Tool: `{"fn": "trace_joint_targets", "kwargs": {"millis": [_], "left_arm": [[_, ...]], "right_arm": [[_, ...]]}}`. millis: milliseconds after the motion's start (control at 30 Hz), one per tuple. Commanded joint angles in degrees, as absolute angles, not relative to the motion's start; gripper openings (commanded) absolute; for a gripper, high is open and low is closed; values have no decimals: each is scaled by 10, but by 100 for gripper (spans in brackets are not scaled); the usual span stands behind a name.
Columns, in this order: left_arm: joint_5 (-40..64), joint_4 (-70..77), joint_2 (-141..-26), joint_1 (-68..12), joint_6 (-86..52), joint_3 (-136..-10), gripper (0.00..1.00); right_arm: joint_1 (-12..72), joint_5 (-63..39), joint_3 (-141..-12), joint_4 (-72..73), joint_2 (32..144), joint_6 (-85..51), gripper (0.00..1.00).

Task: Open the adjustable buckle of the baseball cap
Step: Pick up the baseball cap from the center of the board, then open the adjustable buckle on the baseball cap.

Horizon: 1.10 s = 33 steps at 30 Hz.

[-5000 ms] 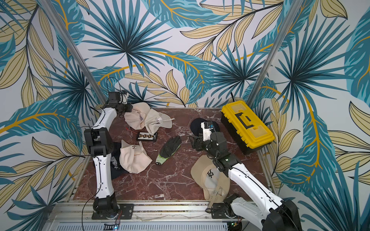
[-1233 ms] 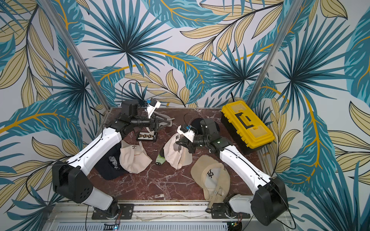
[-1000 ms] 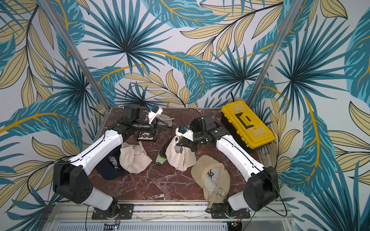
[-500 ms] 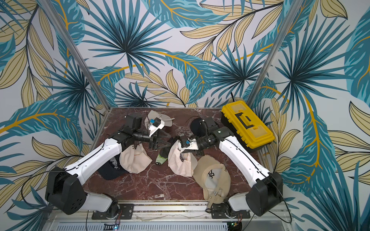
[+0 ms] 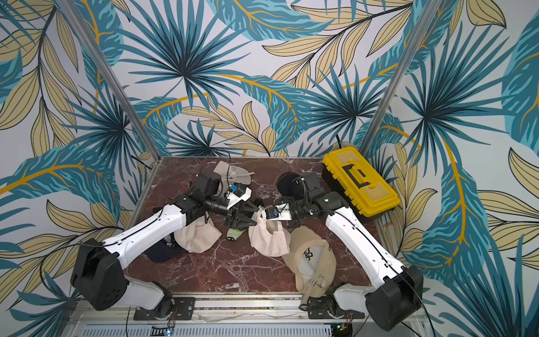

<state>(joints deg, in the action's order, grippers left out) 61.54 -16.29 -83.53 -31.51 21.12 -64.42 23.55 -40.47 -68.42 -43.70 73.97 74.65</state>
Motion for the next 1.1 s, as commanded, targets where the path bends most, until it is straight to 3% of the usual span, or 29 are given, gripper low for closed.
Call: {"fn": "trace_joint_targets", "kwargs": {"millis": [0,500,700,900,1067], "left_arm": [[591,-161,-843,-330,203,-648,63],[508,-138,-855,-339,163,-631,58],[546,-110,-852,-342,141,-631,52],[583,-82,-853,-343,115,-633,34],[574,-78,-854,-342,100,-641,5]], "right_arm": [[236,-413,-655,-392,726,710,0],[221,-458,-604,-311,685,662,0],[215,-470,-584,-268,680,634,0],[215,-449,-555,-199,683,570,0],[214,-438,-501,-62,671,487,0]]}}
